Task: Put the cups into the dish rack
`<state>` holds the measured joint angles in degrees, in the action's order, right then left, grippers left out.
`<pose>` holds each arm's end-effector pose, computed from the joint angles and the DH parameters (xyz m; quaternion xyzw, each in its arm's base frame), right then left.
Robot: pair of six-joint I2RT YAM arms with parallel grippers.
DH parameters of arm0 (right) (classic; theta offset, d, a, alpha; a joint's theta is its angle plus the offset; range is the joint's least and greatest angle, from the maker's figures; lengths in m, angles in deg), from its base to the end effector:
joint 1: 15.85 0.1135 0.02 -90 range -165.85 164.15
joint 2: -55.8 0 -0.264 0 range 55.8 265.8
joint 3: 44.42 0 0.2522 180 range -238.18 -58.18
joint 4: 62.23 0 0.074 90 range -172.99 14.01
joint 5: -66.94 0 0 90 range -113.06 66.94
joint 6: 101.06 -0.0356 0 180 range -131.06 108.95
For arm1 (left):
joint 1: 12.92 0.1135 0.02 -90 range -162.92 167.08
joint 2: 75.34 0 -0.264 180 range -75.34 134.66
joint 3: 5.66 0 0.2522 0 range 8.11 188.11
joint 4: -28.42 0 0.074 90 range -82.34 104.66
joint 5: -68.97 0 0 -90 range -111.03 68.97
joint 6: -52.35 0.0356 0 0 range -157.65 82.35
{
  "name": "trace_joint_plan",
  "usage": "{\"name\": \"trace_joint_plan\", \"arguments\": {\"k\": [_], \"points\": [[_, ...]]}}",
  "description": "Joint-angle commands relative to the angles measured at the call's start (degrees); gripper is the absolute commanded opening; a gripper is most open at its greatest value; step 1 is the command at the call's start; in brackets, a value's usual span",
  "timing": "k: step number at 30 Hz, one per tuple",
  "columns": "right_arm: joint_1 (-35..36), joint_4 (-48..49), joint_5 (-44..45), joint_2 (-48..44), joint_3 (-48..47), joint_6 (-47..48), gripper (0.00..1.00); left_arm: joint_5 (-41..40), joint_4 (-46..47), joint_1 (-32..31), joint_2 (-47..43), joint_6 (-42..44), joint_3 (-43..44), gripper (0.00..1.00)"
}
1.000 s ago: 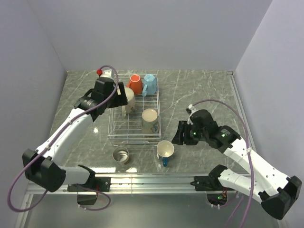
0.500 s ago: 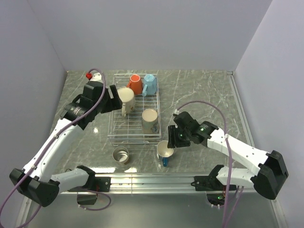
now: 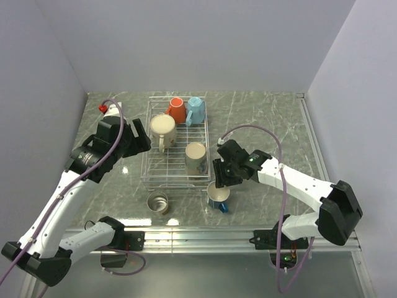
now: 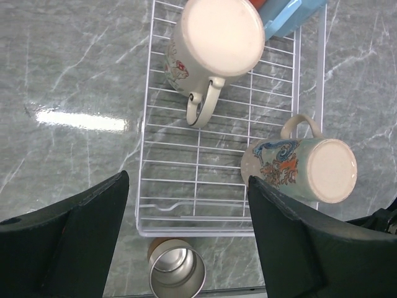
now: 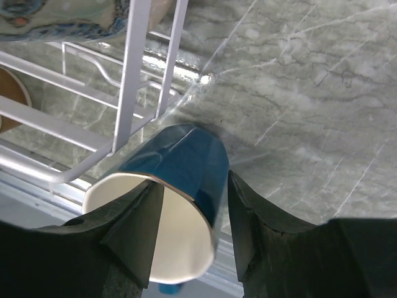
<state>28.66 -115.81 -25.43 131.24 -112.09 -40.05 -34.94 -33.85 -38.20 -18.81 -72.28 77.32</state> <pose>0.1816 0.1805 0.2388 -0.1359 0.9591 0.1641 0.1862 0.1739 -0.0726 0.3825 -0.1270 0.8763 -0.1323 0.4455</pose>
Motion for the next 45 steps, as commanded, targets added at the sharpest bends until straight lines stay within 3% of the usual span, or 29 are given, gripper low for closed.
{"name": "trace_joint_plan", "arguments": {"k": [1,3,10,22,27,28,30,33,37,38,42,45], "points": [[0.58,1.67,1.40,0.06,-0.76,1.40,0.50,-2.34,-1.06,0.14,-1.78,-0.61,-0.30,0.83],[0.66,1.84,1.14,-0.20,0.20,1.31,0.45,-2.52,-1.23,0.05,-2.21,-0.61,-0.57,0.83],[0.93,1.76,0.61,-2.84,3.98,-0.36,0.00,-1.47,-0.44,0.05,-2.48,-1.40,-1.53,0.83],[1.10,-6.94,0.52,-14.96,2.85,-5.80,0.00,5.56,-1.59,0.05,-0.37,-1.84,5.31,0.84],[1.02,-10.28,2.28,-22.96,-5.75,-8.53,0.00,12.14,-0.63,0.05,0.15,-3.07,11.29,0.94],[1.10,-10.02,2.20,-23.58,-9.60,-8.97,0.00,16.77,0.08,0.05,0.94,-3.16,13.56,0.99],[0.93,-8.36,4.21,-23.50,-13.83,-9.15,0.00,21.97,1.22,0.05,2.08,-4.38,15.86,0.99],[0.14,-4.76,3.69,-19.82,-22.27,-9.33,0.00,32.25,7.00,0.05,3.41,-8.76,17.36,0.99],[-1.53,1.83,1.24,-14.54,-30.62,-9.06,0.00,44.83,24.48,0.05,0.26,-19.57,8.53,0.98],[-3.45,5.24,-1.38,-13.23,-31.42,-9.41,0.00,48.24,33.13,0.05,-0.54,-22.21,6.22,0.98],[-9.51,15.36,-10.09,-11.46,-31.44,-14.67,0.00,52.49,48.75,0.14,-3.27,-33.89,-4.67,0.93],[-12.16,21.43,-15.64,-10.66,-29.50,-18.28,0.00,53.98,57.61,0.05,-4.32,-39.00,-8.11,0.94]]}}
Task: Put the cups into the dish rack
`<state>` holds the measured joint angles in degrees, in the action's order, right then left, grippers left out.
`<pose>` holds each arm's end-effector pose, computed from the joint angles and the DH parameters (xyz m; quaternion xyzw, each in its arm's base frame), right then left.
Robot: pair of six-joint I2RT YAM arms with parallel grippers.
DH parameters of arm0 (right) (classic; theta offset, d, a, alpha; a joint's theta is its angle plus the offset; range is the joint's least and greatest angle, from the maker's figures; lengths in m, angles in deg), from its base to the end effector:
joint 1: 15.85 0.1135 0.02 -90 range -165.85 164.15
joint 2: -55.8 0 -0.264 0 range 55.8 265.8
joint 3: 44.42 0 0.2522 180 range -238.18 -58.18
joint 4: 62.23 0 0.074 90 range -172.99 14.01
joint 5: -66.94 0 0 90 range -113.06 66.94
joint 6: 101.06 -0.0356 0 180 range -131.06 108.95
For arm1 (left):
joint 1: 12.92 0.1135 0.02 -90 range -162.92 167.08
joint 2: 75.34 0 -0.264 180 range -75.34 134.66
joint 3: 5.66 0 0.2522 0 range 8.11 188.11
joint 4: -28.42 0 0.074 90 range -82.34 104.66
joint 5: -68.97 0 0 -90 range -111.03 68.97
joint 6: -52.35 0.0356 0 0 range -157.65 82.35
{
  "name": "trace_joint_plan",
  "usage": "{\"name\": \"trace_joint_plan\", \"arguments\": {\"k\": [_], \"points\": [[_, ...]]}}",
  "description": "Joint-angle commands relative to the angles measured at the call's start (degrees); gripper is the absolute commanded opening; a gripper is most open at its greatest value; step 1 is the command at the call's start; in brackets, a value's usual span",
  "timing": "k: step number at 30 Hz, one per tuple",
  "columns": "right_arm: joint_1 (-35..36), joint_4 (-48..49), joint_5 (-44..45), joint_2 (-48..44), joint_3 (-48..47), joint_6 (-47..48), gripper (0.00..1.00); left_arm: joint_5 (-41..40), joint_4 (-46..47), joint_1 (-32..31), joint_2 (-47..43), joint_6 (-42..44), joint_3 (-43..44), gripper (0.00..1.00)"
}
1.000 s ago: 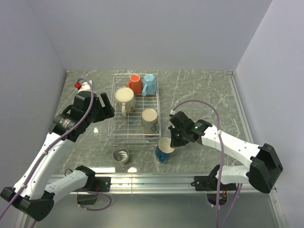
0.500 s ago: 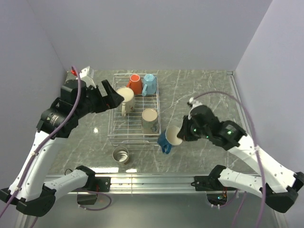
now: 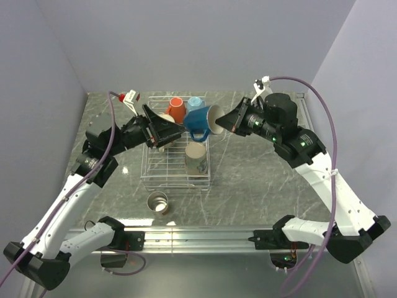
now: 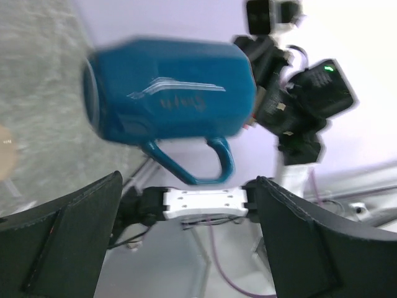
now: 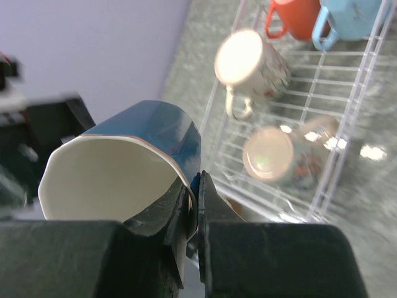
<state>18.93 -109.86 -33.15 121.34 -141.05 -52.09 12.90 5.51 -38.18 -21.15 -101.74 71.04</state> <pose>0.1863 0.1370 0.4530 -0.0090 0.8000 0.4216 0.4267 0.1743 -0.1042 0.4234 -0.0317 0.7084 -0.6211 0.3337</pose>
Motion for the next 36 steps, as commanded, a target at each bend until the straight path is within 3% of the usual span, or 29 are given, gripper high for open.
{"name": "trace_joint_plan", "arguments": {"k": [1,9,17,23,25,27,36], "points": [[-2.70,17.76,-8.71,-0.76,0.51,-6.86,0.00,6.49,19.42,0.03,-1.90,-10.51,-2.37,0.94],[-3.50,29.11,-14.17,-1.11,6.05,-12.92,0.00,6.85,34.79,0.12,-0.68,-22.03,-10.54,0.90],[-3.76,38.17,-16.63,0.38,8.86,-17.14,0.00,8.51,45.87,0.03,2.84,-29.23,-11.61,0.83],[-4.20,41.78,-17.25,1.87,9.04,-19.08,0.00,9.31,47.99,0.03,4.87,-30.91,-10.29,0.71],[-4.11,42.48,-17.07,1.87,9.48,-19.17,0.00,9.22,49.22,0.12,5.31,-31.79,-10.20,0.60],[-4.02,43.44,-16.02,1.70,10.53,-19.52,0.00,9.22,50.71,0.12,5.92,-32.93,-10.12,0.55],[-0.51,40.47,-9.08,2.84,8.17,-13.38,0.00,10.63,50.02,0.03,8.12,-33.55,-7.13,0.49]]}}
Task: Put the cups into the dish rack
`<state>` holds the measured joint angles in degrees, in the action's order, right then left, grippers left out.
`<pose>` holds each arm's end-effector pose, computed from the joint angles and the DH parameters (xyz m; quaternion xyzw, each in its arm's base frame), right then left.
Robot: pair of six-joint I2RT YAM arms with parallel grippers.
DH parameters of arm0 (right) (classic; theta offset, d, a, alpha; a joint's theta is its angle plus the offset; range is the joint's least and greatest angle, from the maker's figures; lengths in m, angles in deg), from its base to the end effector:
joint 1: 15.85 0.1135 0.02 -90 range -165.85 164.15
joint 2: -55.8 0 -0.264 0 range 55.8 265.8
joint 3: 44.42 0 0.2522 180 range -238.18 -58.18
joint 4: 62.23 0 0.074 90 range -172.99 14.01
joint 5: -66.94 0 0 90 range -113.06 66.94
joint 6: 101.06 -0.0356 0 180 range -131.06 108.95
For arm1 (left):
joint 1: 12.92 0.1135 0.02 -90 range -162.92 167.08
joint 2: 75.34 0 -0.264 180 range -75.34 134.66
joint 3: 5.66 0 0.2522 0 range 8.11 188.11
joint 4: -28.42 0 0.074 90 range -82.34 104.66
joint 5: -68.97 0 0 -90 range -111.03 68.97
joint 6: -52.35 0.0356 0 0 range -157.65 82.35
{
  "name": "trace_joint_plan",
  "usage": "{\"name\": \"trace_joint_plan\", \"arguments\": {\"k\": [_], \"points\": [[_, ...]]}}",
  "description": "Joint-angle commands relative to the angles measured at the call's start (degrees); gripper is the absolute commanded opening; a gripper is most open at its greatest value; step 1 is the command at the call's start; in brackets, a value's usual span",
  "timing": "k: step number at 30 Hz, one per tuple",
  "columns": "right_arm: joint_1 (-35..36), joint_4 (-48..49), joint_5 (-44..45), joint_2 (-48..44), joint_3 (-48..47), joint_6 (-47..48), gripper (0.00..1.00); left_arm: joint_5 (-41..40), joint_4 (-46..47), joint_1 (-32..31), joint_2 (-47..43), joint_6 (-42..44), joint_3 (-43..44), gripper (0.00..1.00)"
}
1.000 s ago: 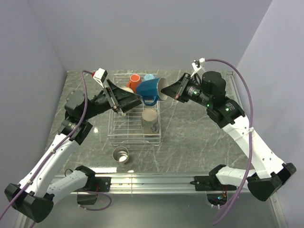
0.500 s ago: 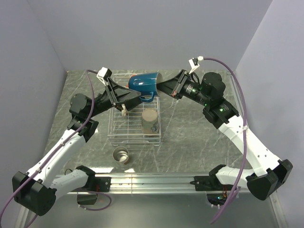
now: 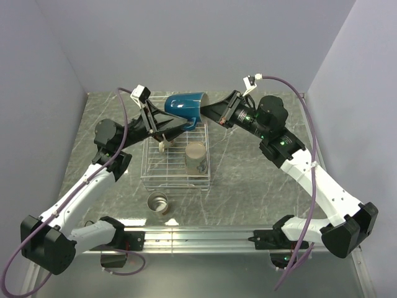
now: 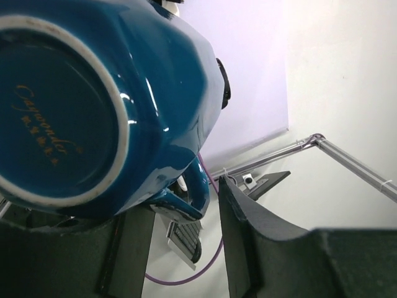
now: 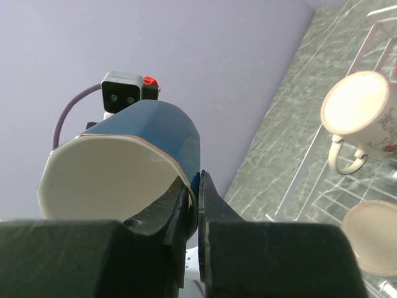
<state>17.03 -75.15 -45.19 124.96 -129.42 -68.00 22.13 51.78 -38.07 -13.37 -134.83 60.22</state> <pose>0.2241 0.1608 0.4345 0.0048 0.6902 0.5959 0.4105 0.2036 -0.1225 0.4095 -0.0306 0.5762 -0.7879 0.2152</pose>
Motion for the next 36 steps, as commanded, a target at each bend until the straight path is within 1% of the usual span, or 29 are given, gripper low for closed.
{"name": "trace_joint_plan", "arguments": {"k": [1,4,6,8,9,11,12,13,14,15,16,17,18,19,21,22,24,25,26,29,31,36], "points": [[1.65,5.05,4.10,-0.87,-3.64,3.07,0.00,1.84,2.70,-0.08,0.60,-0.29,3.95,0.49],[2.53,4.70,5.69,-1.23,-3.47,4.39,0.00,2.28,0.85,0.01,0.95,1.38,4.83,0.42],[3.06,4.52,6.22,-1.49,-3.38,5.00,0.00,2.20,-0.99,-0.08,0.95,2.00,5.01,0.27],[3.15,4.17,6.75,-1.84,-3.11,5.44,0.00,2.02,-4.67,-0.08,0.95,3.48,5.36,0.05],[3.15,4.17,6.92,-2.02,-2.59,5.62,0.00,1.93,-5.56,-0.08,0.87,4.02,5.62,0.00],[3.15,3.99,7.80,-3.07,-1.89,6.06,0.00,1.15,-7.58,-0.08,0.52,5.95,5.89,0.00],[3.15,3.64,7.98,-3.42,-1.71,6.32,0.00,0.88,-10.81,-0.08,-0.01,6.83,6.24,0.00],[3.24,2.07,8.50,-3.69,-1.88,6.67,0.00,0.62,-12.85,-0.08,-0.10,9.62,6.76,0.00],[3.24,1.10,8.77,-3.95,-2.06,7.81,0.17,0.44,-15.48,-0.08,-0.19,11.65,8.77,0.00],[3.24,0.14,9.73,-4.13,-2.58,8.51,0.29,-0.26,-22.90,0.01,-0.01,13.93,10.10,0.00],[3.15,-2.83,10.43,-4.56,-2.93,9.22,0.40,-0.70,-26.37,-0.08,0.07,18.57,11.50,0.00],[3.15,-4.17,10.79,-5.00,-3.11,10.62,0.54,-1.23,-30.49,0.01,0.51,21.05,14.39,0.00],[2.98,-7.23,12.62,-5.96,-3.37,11.41,0.58,-2.36,-36.62,0.10,0.69,23.25,15.81,0.00],[2.80,-8.56,13.59,-6.58,-3.38,12.29,0.62,-3.07,-40.25,0.27,0.86,27.45,17.04,0.00],[2.10,-10.67,15.00,-9.12,-2.16,14.14,0.62,-4.65,-45.80,0.45,1.22,31.51,20.38,0.00],[1.05,-13.30,16.58,-10.01,-1.71,14.32,0.63,-6.66,-51.65,0.54,1.13,35.80,21.44,0.00],[-0.18,-14.46,16.94,-13.07,0.65,14.76,0.63,-9.13,-56.96,0.80,1.48,39.95,23.99,0.00],[-0.71,-16.12,17.90,-14.05,1.45,14.93,0.63,-12.45,-61.69,0.89,1.57,44.06,24.78,0.00],[-1.50,-17.00,18.26,-15.10,2.76,15.37,0.63,-14.14,-64.26,0.89,1.92,46.01,25.83,0.00],[-2.47,-20.35,19.84,-18.53,4.62,16.51,0.63,-20.47,-70.06,0.89,3.50,52.79,27.33,0.00],[-2.82,-22.89,20.20,-20.38,5.94,16.78,0.62,-23.11,-71.39,0.89,4.55,56.38,27.95,0.00],[-3.35,-27.46,21.60,-23.81,7.17,17.48,0.61,-31.01,-73.94,0.01,9.91,61.93,33.83,0.00]]}}
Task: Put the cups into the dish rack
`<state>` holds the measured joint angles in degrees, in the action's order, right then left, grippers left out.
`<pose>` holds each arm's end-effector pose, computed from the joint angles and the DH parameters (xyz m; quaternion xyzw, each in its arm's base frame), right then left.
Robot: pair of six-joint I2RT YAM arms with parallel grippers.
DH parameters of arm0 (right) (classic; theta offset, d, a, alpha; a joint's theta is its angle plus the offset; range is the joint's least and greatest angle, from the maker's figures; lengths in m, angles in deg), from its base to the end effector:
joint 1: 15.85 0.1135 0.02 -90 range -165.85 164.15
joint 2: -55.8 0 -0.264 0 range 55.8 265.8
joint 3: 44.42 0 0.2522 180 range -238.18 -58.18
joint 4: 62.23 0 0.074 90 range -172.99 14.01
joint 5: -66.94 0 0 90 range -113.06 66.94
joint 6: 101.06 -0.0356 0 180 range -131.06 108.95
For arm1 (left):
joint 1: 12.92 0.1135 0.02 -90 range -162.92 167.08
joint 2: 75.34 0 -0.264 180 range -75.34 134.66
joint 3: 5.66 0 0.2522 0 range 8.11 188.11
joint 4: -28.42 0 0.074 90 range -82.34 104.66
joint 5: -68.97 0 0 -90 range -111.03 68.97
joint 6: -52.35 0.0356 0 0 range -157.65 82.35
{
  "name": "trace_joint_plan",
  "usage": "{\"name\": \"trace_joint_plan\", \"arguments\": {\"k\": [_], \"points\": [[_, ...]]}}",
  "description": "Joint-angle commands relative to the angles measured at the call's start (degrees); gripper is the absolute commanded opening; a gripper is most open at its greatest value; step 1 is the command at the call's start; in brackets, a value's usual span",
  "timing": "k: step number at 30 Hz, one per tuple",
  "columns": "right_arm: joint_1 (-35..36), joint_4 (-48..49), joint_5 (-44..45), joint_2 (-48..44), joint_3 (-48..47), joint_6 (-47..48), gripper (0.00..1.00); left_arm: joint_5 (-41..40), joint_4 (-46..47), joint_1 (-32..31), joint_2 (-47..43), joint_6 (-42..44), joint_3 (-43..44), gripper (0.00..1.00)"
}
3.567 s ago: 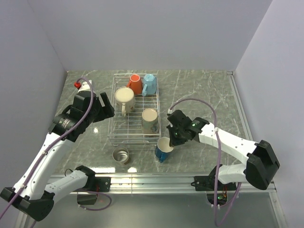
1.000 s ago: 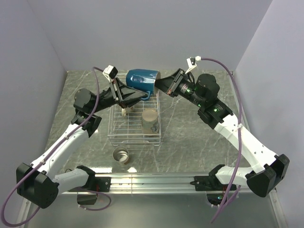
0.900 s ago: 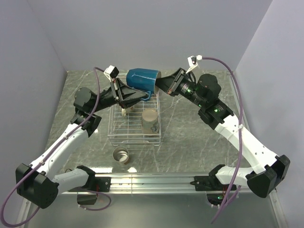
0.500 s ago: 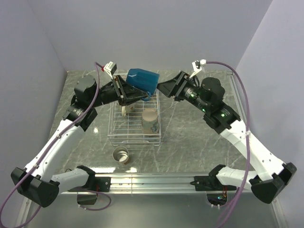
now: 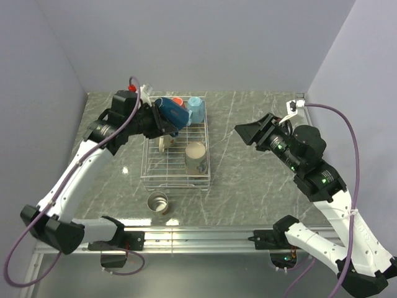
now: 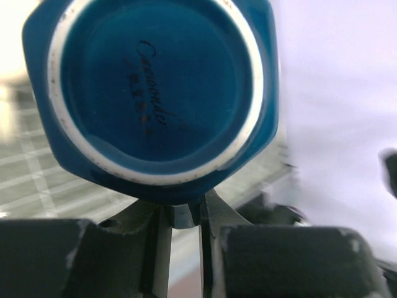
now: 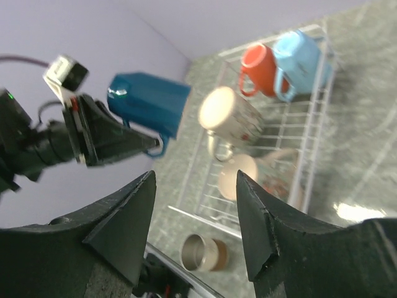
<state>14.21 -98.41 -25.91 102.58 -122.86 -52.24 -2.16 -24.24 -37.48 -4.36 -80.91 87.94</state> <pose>0.1403 0.0832 0.4296 0.0543 0.7324 0.4100 0.5409 0.2317 -0.1185 0.4062 -0.0580 0.8564 -0.3928 0.3299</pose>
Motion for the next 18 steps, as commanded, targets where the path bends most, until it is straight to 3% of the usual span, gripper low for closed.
{"name": "trace_joint_plan", "arguments": {"k": [1,6,10,18], "points": [[-0.53,-4.83,2.59,-1.69,0.61,2.07,0.61,-8.22,1.89,-0.93,1.96,9.76,6.91,0.00],[-0.71,-9.91,5.31,-3.80,-0.62,3.66,0.61,-16.48,1.63,-5.23,9.43,14.78,10.78,0.00],[-0.71,-13.78,8.29,-5.39,-2.02,5.33,0.60,-18.70,3.11,-7.96,12.51,18.91,11.84,0.00],[-0.71,-21.00,11.99,-9.24,-1.50,4.63,0.58,-23.09,10.93,-8.84,12.78,23.05,2.00,0.00]]}}
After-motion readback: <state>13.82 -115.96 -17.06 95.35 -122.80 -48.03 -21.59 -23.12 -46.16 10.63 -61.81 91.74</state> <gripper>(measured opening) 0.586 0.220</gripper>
